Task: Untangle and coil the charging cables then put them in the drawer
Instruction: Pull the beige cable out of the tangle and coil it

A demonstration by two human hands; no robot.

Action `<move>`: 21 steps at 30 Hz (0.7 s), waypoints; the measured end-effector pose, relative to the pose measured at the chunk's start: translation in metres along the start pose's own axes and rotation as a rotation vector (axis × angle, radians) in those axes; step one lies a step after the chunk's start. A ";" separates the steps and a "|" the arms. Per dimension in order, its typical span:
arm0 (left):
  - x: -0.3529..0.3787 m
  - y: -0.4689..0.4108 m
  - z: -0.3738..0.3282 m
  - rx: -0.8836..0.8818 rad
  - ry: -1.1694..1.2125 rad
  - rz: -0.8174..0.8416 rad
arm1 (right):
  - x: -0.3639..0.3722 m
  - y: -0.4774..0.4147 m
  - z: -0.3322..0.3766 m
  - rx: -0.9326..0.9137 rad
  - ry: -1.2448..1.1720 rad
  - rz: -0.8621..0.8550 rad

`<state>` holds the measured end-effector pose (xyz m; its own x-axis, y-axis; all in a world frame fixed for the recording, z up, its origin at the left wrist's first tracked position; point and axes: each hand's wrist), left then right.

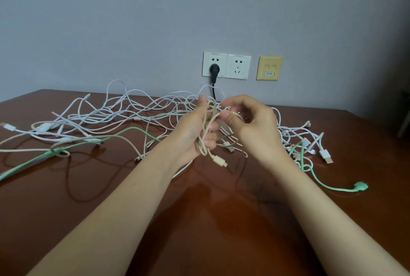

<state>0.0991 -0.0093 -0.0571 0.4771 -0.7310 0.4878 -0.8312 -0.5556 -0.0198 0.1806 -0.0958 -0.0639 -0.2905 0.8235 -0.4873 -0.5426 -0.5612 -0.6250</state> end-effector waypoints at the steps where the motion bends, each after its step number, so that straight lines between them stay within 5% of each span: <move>1: -0.001 -0.002 0.000 0.016 0.025 -0.014 | -0.001 0.001 0.003 -0.002 -0.023 0.042; 10: -0.013 -0.004 -0.006 -0.003 0.247 0.043 | -0.006 0.006 0.005 -0.010 0.103 0.390; 15: -0.011 -0.007 -0.001 -0.037 0.224 0.057 | -0.004 0.004 0.006 0.095 0.163 0.362; 21: -0.009 -0.008 0.015 0.116 -0.350 0.065 | -0.003 0.000 0.001 0.179 0.041 0.188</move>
<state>0.1061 -0.0040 -0.0742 0.5093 -0.8465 0.1547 -0.8350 -0.5297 -0.1494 0.1802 -0.0985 -0.0618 -0.3687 0.7003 -0.6112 -0.6140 -0.6772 -0.4055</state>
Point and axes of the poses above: each hand's wrist, its own y-axis away from the middle knuckle, its own x-axis out of the palm, z = x × y, and after that the axes turned 14 degrees about y, right-handed
